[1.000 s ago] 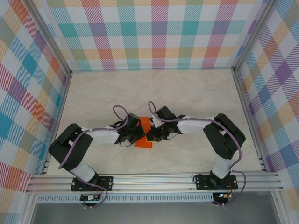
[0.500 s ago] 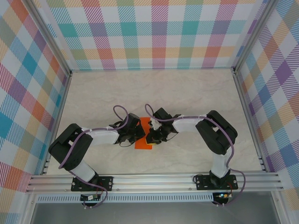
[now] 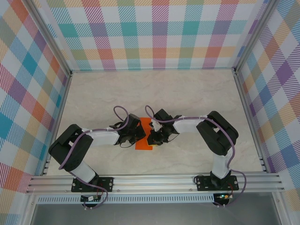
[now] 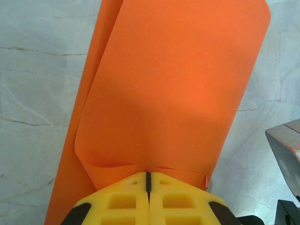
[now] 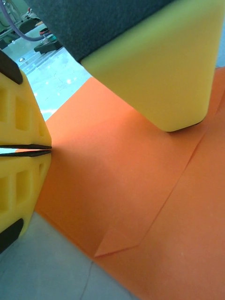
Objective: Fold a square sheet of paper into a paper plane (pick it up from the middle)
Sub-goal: Fold the triangle a second time at the center of the table.
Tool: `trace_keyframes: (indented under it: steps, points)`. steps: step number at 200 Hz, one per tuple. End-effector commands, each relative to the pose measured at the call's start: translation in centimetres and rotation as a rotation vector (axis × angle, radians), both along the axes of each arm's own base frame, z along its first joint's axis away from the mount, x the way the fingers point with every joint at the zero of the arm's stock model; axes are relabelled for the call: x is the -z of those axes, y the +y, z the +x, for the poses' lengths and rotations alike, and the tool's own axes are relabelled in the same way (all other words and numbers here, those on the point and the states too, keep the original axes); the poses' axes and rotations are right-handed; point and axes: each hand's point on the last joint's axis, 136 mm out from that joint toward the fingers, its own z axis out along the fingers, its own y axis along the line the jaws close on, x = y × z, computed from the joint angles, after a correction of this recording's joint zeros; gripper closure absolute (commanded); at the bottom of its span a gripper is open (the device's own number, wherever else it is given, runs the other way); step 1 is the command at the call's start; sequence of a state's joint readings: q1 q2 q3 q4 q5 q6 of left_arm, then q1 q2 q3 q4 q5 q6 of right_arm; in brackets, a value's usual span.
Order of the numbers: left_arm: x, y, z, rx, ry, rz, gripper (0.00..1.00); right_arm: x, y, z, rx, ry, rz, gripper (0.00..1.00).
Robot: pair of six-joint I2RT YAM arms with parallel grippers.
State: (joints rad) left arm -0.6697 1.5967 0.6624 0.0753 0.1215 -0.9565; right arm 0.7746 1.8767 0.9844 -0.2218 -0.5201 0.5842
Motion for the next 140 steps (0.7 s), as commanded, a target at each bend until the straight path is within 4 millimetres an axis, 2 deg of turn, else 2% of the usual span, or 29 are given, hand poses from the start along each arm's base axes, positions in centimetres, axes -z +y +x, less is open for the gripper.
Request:
trace_keyframes:
  steps: [1,65,113,140]
  points:
    - [3.7,3.6,-2.6,-0.030,0.108,0.154,0.95,2.3,-3.1,-2.4,-0.016,0.048,-0.138,0.87]
    - [4.0,3.7,-2.6,-0.037,0.113,0.156,0.95,0.4,-2.9,-2.6,-0.026,0.015,-0.090,0.87]
    - [4.1,3.6,-2.8,-0.028,0.119,0.152,0.95,-3.0,-2.0,-0.8,0.021,-0.086,-0.045,0.87]
    - [4.2,3.6,-2.9,-0.027,0.122,0.152,0.95,-3.8,-1.1,-0.4,0.034,-0.096,-0.007,0.87]
